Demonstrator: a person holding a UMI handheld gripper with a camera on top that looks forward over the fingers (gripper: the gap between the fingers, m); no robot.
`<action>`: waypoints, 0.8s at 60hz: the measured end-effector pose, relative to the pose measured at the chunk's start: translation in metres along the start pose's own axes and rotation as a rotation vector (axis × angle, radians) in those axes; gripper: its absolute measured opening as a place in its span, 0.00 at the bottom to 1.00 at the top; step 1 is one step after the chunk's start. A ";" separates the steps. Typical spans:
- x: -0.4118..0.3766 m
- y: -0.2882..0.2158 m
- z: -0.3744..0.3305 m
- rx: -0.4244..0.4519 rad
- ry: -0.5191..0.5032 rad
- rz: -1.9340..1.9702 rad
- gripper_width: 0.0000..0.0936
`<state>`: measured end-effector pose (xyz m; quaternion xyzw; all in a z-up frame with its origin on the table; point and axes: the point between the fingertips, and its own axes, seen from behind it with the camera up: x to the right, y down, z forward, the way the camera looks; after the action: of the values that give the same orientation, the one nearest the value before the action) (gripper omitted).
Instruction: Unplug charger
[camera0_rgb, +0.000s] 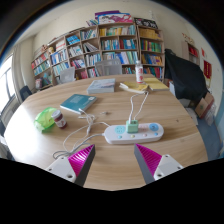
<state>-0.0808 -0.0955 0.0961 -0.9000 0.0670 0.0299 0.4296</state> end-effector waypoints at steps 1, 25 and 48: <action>0.007 -0.002 0.006 0.005 0.007 -0.004 0.89; 0.064 -0.053 0.131 0.145 0.017 -0.060 0.80; 0.071 -0.042 0.148 0.080 0.020 -0.075 0.23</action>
<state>-0.0034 0.0390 0.0273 -0.8843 0.0387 0.0020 0.4654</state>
